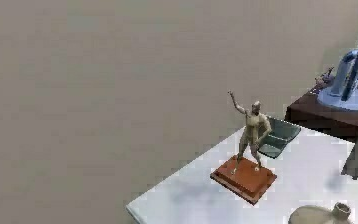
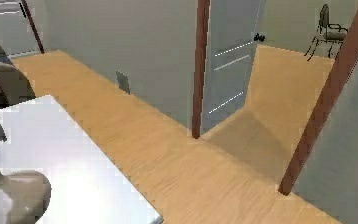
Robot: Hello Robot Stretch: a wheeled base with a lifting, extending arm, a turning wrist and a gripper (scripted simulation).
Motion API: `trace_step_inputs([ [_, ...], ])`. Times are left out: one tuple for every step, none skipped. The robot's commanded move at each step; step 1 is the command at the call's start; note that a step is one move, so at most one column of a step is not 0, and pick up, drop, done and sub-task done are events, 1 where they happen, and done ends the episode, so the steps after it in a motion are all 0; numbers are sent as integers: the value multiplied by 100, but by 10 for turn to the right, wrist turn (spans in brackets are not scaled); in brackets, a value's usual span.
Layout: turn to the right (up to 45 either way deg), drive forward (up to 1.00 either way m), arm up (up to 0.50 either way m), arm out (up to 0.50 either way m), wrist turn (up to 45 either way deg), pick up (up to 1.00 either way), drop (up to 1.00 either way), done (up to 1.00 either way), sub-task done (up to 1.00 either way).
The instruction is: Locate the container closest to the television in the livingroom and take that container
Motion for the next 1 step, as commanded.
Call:
trace_step_inputs([
  [-450, 0, 0, 0, 0, 0, 0, 0, 0],
])
